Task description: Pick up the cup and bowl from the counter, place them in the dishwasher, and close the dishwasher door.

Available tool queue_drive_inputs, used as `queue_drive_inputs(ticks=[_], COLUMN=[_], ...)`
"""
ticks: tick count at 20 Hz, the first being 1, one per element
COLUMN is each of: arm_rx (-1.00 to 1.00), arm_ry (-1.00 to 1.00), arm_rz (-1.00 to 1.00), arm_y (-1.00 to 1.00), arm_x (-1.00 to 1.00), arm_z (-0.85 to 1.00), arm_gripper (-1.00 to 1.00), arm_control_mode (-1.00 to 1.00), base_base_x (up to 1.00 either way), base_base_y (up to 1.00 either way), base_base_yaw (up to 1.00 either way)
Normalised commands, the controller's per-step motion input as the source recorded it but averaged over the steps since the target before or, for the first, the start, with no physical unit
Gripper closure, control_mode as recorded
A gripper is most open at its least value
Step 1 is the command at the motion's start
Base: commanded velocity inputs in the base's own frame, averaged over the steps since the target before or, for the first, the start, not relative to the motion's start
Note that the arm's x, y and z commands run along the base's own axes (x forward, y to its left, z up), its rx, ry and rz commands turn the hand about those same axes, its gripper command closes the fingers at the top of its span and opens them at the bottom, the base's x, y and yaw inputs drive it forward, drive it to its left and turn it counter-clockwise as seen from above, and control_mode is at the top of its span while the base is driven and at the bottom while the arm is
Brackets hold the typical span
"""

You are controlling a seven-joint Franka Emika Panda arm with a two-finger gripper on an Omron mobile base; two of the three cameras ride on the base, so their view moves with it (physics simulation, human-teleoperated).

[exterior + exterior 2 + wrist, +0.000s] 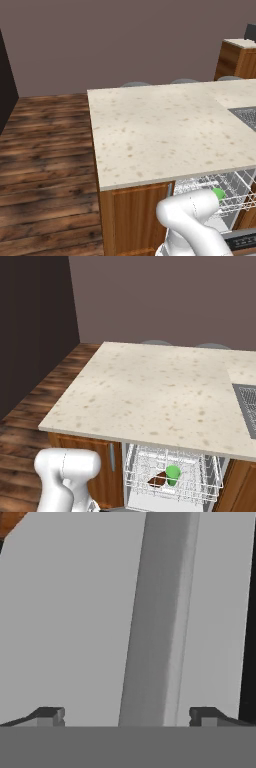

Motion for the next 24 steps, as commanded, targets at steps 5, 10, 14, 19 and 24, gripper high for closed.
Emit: queue_drive_inputs(ticks=[5,10,14,19,24], arm_rx=[-0.22,-0.21,-0.12,-0.1,-0.06], arm_ry=[-0.16,-0.14,-0.17,-0.12,-0.1], arm_rz=[0.0,0.0,0.0,0.0,0.0], arm_y=[-0.32,-0.4,-0.46,-0.45,-0.39], arm_x=[0.02,0.21,0.43,0.78,1.0], arm_z=[-0.78,-0.58,-0.09,0.02,0.18], arm_gripper=[-1.0,-1.0,-1.0,-1.0,-1.0], arm_control_mode=[-1.0,-1.0,-1.0,-1.0,-1.0], base_base_x=[0.0,0.0,0.0,0.0,0.0], base_base_y=[0.0,0.0,0.0,0.0,0.0], base_base_yaw=[0.0,0.0,0.0,0.0,0.0])
